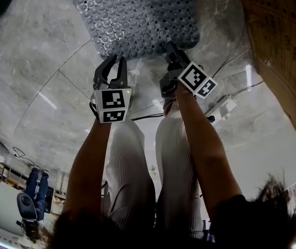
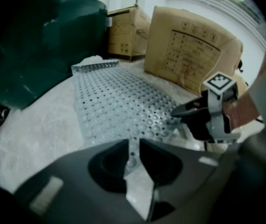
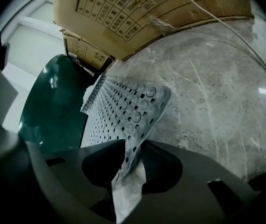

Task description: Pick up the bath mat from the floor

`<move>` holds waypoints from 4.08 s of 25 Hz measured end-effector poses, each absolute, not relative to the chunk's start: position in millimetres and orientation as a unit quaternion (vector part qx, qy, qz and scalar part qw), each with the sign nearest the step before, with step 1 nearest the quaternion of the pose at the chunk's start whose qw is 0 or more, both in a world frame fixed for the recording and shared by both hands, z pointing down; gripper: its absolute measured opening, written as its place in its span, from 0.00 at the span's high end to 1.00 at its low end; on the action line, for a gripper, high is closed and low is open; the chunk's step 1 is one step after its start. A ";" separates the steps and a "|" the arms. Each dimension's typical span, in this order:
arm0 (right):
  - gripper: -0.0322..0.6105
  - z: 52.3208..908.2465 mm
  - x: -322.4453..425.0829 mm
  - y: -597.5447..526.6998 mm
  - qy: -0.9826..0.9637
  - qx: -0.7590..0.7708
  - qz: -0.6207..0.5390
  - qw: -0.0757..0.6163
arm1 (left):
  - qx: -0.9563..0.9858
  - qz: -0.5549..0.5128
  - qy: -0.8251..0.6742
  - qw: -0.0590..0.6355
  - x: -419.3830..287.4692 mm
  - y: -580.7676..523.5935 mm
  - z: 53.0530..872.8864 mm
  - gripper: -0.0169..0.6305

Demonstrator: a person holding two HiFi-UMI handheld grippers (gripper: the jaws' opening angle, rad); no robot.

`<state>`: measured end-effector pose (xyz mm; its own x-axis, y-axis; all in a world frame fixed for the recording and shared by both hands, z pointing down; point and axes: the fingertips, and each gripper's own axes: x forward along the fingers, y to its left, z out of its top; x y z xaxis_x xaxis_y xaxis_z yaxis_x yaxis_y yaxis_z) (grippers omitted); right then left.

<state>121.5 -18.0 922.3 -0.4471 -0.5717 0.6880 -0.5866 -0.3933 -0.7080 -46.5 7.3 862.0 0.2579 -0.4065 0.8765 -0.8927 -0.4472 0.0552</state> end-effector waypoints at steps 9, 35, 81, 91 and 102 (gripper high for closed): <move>0.91 927.9 124.6 -21.5 -0.512 0.555 0.655 -0.005 | 0.742 0.420 -0.438 0.285 -48.8 7.1 862.0 0.86; 0.93 764.8 80.4 -71.6 -0.625 0.527 0.572 0.068 | 0.718 0.378 -0.504 0.295 -103.1 -24.8 731.3 0.88; 0.93 320.6 22.7 -128.0 -0.750 0.422 0.506 0.054 | 0.693 0.219 -0.618 0.301 -156.5 -32.4 324.4 0.91; 0.93 216.2 8.3 -124.3 -0.791 0.362 0.493 -0.016 | 0.719 0.198 -0.617 0.252 -160.8 -25.4 242.7 0.91; 0.93 120.8 -0.9 -111.9 -0.817 0.313 0.477 -0.085 | 0.727 0.139 -0.629 0.238 -161.9 -24.0 176.0 0.92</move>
